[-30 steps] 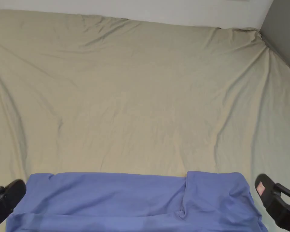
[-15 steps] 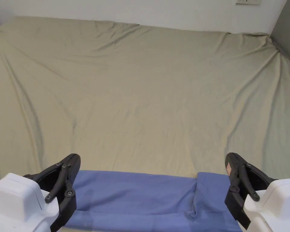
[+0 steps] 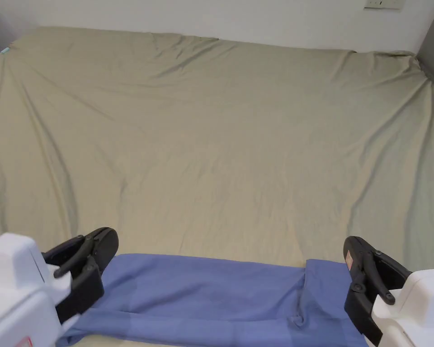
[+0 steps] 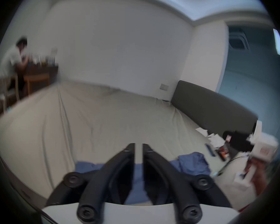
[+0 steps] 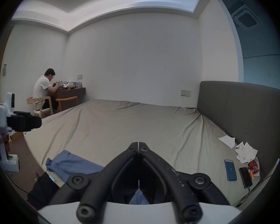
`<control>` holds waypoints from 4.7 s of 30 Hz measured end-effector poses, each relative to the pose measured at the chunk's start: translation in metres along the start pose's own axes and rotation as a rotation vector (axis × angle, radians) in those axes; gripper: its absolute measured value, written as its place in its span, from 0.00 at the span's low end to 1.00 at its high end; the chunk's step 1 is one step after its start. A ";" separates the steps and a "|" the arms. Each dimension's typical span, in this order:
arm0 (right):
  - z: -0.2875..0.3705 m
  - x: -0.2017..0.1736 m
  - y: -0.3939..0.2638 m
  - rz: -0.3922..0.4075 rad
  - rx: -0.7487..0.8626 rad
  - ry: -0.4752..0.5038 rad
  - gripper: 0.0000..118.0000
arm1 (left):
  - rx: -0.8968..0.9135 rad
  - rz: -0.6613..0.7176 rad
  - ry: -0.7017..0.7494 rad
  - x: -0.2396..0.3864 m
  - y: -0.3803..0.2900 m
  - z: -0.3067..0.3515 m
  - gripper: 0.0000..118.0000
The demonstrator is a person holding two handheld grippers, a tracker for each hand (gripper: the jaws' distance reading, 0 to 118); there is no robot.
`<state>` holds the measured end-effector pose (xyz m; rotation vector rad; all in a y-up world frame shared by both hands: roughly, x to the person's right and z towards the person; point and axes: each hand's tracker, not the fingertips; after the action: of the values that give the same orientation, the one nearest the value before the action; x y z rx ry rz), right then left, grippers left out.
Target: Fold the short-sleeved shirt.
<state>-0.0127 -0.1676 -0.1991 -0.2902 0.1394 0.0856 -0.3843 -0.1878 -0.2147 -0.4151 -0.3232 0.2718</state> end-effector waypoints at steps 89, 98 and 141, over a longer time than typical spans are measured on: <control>0.006 0.044 -0.042 -0.177 -0.196 0.004 0.00 | -0.512 -0.390 -0.024 0.107 -0.172 -0.184 0.01; 0.008 0.048 -0.043 -0.176 -0.208 -0.010 0.00 | -0.534 -0.164 -0.204 0.173 -0.164 -0.202 0.01; -0.005 0.033 -0.014 -0.094 -0.069 -0.002 0.00 | -0.475 0.466 -0.340 -0.047 -0.025 -0.119 0.88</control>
<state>0.0207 -0.1803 -0.2053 -0.3655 0.1202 -0.0028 -0.3801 -0.2665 -0.3188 -0.9192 -0.6285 0.7314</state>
